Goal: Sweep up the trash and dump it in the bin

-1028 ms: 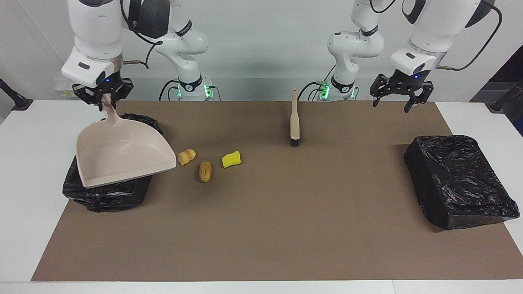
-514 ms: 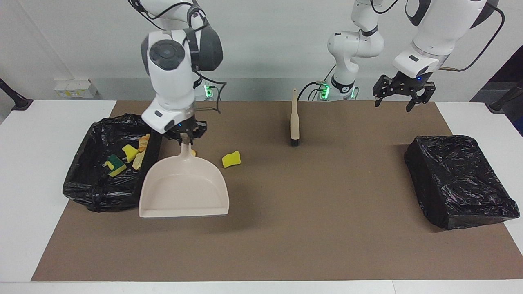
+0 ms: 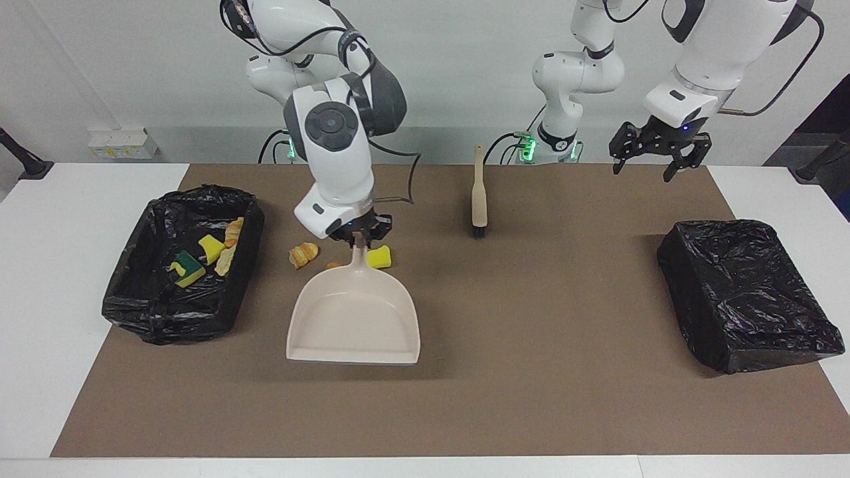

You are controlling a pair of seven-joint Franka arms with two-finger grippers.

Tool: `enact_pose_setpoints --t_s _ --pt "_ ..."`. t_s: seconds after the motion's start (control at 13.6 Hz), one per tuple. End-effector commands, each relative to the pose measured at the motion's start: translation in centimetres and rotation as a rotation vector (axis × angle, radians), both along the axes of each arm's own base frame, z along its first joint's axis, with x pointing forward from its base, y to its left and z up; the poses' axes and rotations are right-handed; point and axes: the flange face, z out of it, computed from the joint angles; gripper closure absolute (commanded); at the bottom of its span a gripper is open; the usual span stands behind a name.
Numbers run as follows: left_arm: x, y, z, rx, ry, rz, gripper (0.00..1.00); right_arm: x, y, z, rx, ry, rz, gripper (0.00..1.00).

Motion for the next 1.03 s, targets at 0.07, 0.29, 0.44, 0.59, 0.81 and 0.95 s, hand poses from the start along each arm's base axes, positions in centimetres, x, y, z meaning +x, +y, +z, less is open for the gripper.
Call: enact_pose_setpoints --t_s 0.07,0.29,0.44,0.59,0.81,0.95 --pt "1.2 0.9 1.0 0.016 -0.005 -0.012 0.0 -0.4 4.1 -2.8 0.09 0.039 -0.057 1.0" --pt "0.8 0.8 0.7 0.013 0.004 -0.012 0.0 -0.8 4.5 -2.6 0.136 0.078 -0.07 1.0" --pt "0.6 0.5 0.6 0.013 0.009 -0.008 0.0 -1.2 4.9 -3.7 0.143 0.078 0.0 1.0" --pt "0.4 0.1 0.9 0.013 0.003 -0.014 0.0 -1.9 5.1 -5.5 0.152 0.072 0.057 1.0" --pt "0.1 0.1 1.5 0.012 -0.008 -0.015 0.0 -3.0 4.9 -6.9 0.145 0.084 0.11 1.0" --pt "0.1 -0.1 1.6 0.012 -0.011 -0.018 0.0 -3.0 5.2 -8.0 0.149 0.07 0.101 1.0"
